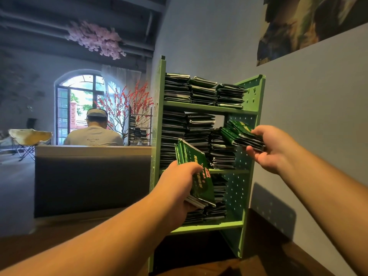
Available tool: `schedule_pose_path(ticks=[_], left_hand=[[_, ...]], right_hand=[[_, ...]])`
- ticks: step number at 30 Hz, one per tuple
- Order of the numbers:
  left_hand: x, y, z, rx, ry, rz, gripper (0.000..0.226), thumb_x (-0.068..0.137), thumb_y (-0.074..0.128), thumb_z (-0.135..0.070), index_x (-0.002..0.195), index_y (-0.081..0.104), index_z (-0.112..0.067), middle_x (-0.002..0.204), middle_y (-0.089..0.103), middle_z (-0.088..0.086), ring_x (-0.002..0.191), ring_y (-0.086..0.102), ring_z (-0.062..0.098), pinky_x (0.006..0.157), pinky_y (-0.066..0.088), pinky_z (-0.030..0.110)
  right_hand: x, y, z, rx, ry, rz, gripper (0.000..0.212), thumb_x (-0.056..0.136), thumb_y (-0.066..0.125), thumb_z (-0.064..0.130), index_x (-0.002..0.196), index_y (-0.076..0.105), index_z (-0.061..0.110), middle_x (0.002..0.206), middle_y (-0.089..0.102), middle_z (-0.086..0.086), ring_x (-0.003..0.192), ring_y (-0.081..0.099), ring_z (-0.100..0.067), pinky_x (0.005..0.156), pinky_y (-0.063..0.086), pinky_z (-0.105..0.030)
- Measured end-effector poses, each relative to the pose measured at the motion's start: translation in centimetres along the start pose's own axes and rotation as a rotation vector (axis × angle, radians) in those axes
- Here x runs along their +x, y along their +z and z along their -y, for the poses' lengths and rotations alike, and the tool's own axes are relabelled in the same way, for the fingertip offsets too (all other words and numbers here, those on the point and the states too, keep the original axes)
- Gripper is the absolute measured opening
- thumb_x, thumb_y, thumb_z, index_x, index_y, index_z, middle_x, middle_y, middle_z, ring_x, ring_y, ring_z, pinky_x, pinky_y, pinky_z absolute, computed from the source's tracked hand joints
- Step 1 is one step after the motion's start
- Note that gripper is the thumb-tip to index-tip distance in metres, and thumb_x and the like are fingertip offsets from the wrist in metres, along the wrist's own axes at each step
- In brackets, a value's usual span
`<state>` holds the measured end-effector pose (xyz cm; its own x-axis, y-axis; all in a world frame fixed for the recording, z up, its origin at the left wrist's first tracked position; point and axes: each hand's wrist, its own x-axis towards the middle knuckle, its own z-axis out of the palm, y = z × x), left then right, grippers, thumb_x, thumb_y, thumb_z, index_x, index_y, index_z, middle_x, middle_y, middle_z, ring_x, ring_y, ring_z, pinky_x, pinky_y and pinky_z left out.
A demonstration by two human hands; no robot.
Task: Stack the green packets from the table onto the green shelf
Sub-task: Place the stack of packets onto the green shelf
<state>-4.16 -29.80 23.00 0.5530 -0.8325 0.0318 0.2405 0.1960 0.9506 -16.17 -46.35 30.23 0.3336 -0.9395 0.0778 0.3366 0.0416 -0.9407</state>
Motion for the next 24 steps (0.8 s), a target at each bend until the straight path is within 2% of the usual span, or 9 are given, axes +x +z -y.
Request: schedule_pose_path(ticks=[2,4,7,9,13,17,21,24], left_hand=[[-0.1,-0.3,0.0,0.017,0.007,-0.004,0.02,0.096,0.058,-0.014,0.116,0.056,-0.018,0.114,0.066,0.018,0.106,0.067,0.038,0.075,0.058,0.047],[-0.3,-0.5,-0.1,0.049,0.036,-0.008,0.006,0.095,0.059,-0.013,0.1,0.06,-0.015,0.107,0.07,0.019,0.101,0.069,0.038,0.083,0.057,0.054],[-0.7,-0.6,-0.2,0.06,0.048,-0.01,0.007,0.094,0.06,-0.012,0.087,0.06,-0.013,0.09,0.068,0.015,0.089,0.066,0.035,0.089,0.056,0.056],[-0.9,-0.6,-0.3,0.081,0.05,-0.012,0.009,0.094,0.06,-0.012,0.086,0.06,-0.013,0.086,0.066,0.013,0.088,0.064,0.035,0.09,0.055,0.056],[-1.2,-0.6,-0.7,0.093,0.046,-0.014,0.01,0.095,0.06,-0.011,0.085,0.059,-0.013,0.083,0.065,0.011,0.086,0.064,0.033,0.087,0.055,0.053],[-1.3,-0.6,-0.8,0.099,0.037,-0.013,0.012,0.095,0.06,-0.01,0.083,0.058,-0.013,0.08,0.063,0.011,0.079,0.062,0.03,0.085,0.054,0.051],[-1.0,-0.9,-0.6,0.149,0.05,-0.021,0.011,0.093,0.061,-0.01,0.084,0.057,-0.014,0.084,0.063,0.011,0.091,0.062,0.036,0.095,0.052,0.061],[-0.9,-1.1,-0.6,0.157,0.053,-0.034,0.01,0.092,0.063,-0.011,0.084,0.058,-0.014,0.086,0.063,0.012,0.093,0.063,0.037,0.096,0.052,0.065]], right_hand=[[0.0,0.3,0.6,0.043,0.008,0.011,0.018,0.097,0.053,0.009,0.114,0.055,0.004,0.112,0.062,-0.017,0.091,0.068,-0.025,0.053,0.052,-0.017],[0.1,0.7,0.9,0.114,0.042,0.02,0.01,0.095,0.054,0.008,0.105,0.055,0.006,0.117,0.06,-0.018,0.097,0.069,-0.026,0.051,0.053,-0.015],[0.8,1.1,0.8,0.14,0.085,0.01,0.018,0.093,0.057,0.009,0.111,0.056,0.007,0.126,0.057,-0.019,0.102,0.069,-0.03,0.045,0.054,-0.018],[1.2,1.4,0.8,0.104,0.084,0.004,0.023,0.094,0.058,0.01,0.117,0.056,0.008,0.125,0.058,-0.018,0.1,0.07,-0.031,0.045,0.054,-0.019],[1.9,2.0,1.4,0.065,0.068,0.006,0.016,0.095,0.057,0.012,0.11,0.056,0.007,0.123,0.059,-0.015,0.103,0.069,-0.029,0.041,0.05,-0.018],[2.8,2.6,2.1,-0.011,0.044,-0.02,0.023,0.096,0.06,0.015,0.118,0.058,0.008,0.125,0.061,-0.015,0.106,0.069,-0.028,0.039,0.048,-0.017],[3.7,2.9,2.4,-0.109,0.047,-0.061,0.026,0.097,0.062,0.017,0.122,0.06,0.009,0.126,0.061,-0.013,0.106,0.069,-0.028,0.043,0.05,-0.016],[4.7,3.2,2.5,-0.139,0.016,-0.082,0.031,0.098,0.063,0.018,0.127,0.059,0.009,0.127,0.06,-0.013,0.102,0.07,-0.027,0.04,0.049,-0.016]])
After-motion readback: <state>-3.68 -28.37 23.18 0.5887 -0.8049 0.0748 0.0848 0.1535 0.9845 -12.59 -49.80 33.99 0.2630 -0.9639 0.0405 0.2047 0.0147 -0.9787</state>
